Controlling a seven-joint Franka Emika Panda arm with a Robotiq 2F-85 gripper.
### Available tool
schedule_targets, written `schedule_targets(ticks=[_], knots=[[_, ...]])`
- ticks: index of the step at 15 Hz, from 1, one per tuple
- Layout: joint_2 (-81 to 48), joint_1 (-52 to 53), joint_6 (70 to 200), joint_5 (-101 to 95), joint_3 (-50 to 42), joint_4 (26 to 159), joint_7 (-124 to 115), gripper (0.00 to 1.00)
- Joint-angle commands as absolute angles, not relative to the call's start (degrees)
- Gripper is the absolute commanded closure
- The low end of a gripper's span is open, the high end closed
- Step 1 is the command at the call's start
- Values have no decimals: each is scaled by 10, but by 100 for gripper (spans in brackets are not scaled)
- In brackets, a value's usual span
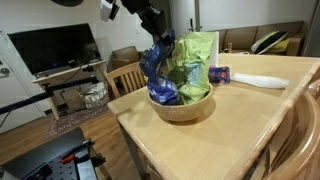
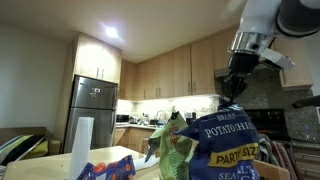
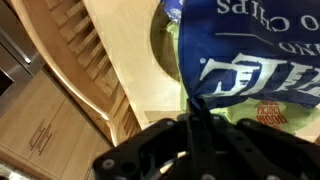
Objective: Place the potato chips bag in the bowl then move the bowl to the middle of the table
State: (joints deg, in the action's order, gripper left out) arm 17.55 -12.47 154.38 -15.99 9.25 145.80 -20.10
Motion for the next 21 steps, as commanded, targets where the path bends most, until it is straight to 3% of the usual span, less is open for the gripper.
schedule_targets(ticks=[1,6,7,8,16,18,21], knots=[[172,-133,1532,-206,93,1453,-222,100],[173,-160,1560,-291,116,1453,-321,100],[174,-165,1553,-311,122,1451,-342,74],[176,-167,1553,-327,125,1452,-359,73],[180,-184,1535,-404,148,1442,-438,13],[181,-178,1529,-394,144,1438,-429,1],[189,-161,1524,-348,128,1430,-399,0]])
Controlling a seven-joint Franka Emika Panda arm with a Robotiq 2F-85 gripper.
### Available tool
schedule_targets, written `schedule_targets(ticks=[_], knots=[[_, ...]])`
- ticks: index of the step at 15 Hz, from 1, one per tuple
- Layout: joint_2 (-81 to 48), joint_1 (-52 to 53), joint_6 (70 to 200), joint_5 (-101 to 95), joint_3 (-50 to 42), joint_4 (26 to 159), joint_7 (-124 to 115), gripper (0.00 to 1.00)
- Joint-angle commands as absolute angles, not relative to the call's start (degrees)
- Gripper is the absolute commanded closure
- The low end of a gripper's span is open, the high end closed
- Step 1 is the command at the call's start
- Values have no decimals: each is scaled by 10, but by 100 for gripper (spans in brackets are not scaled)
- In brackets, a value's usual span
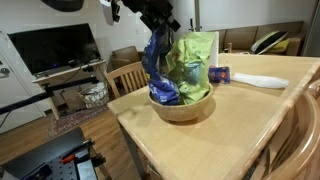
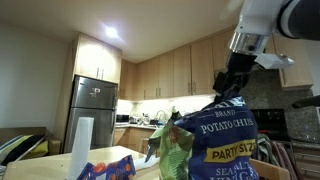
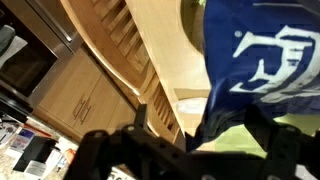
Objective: Place the potato chips bag in the bowl then move the bowl to the middle of the table
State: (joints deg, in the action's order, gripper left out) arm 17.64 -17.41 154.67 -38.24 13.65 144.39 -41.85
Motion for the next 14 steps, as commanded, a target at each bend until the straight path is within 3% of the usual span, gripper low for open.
schedule_targets(ticks=[1,14], knots=[[194,-139,1519,-339,107,1425,-397,0],[272,-72,1538,-158,88,1412,-291,0]])
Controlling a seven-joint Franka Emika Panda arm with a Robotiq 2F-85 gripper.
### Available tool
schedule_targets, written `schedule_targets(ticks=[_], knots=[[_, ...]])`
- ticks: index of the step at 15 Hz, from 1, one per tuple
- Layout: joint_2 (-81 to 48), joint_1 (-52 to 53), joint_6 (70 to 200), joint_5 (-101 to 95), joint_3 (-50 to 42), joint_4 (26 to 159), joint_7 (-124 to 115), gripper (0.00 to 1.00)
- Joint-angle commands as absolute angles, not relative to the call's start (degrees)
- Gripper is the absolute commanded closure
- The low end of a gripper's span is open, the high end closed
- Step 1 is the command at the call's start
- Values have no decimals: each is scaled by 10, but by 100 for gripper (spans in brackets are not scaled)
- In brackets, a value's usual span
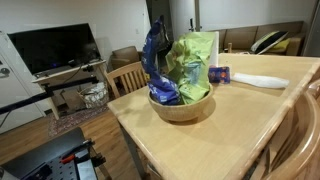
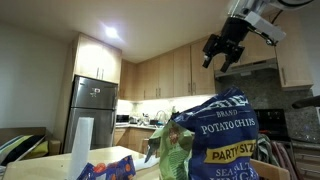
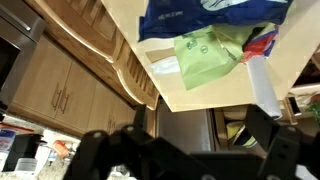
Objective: Place the potato chips bag in the bowl then move the bowl to the middle of the table
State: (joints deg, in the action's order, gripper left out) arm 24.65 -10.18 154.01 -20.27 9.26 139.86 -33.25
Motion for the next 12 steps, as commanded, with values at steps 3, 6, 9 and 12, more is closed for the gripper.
schedule_targets(ticks=[3,6,9,12], knots=[[288,-41,1538,-120,98,1429,-252,0],[297,-14,1535,-99,110,1448,-226,0],[301,10,1527,-86,117,1470,-203,0],[295,35,1505,-66,110,1488,-172,0]])
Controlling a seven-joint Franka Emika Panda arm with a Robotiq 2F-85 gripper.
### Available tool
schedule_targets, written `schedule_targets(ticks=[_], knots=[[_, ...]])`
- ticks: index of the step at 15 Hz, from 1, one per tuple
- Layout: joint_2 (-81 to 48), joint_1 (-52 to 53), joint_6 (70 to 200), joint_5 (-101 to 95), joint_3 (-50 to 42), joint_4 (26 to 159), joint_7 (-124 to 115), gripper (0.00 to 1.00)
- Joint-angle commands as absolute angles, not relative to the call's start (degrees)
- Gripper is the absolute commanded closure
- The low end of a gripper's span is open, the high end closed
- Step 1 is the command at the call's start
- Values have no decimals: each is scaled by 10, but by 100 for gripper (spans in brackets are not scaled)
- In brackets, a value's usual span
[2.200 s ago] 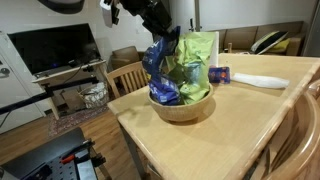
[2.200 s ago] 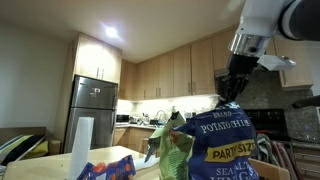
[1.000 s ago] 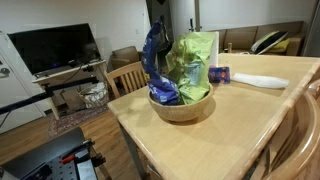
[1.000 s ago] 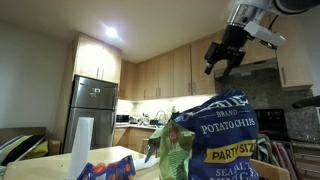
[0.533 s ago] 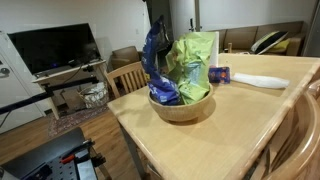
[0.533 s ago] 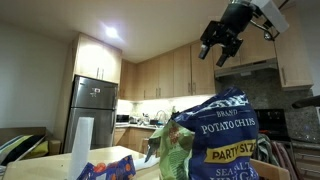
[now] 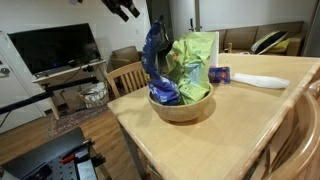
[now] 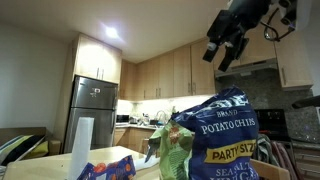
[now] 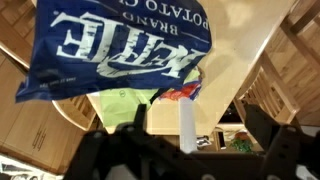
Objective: Place the potato chips bag in the bowl then move the bowl to the middle of the table
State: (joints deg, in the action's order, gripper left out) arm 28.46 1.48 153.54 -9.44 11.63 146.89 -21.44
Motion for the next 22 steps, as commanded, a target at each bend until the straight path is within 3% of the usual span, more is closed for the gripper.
schedule_targets(ticks=[1,8,22], knots=[[291,35,1495,-66,113,1495,-167,0],[247,32,1424,-77,107,1531,-122,0],[233,33,1452,-93,122,1572,-133,0]])
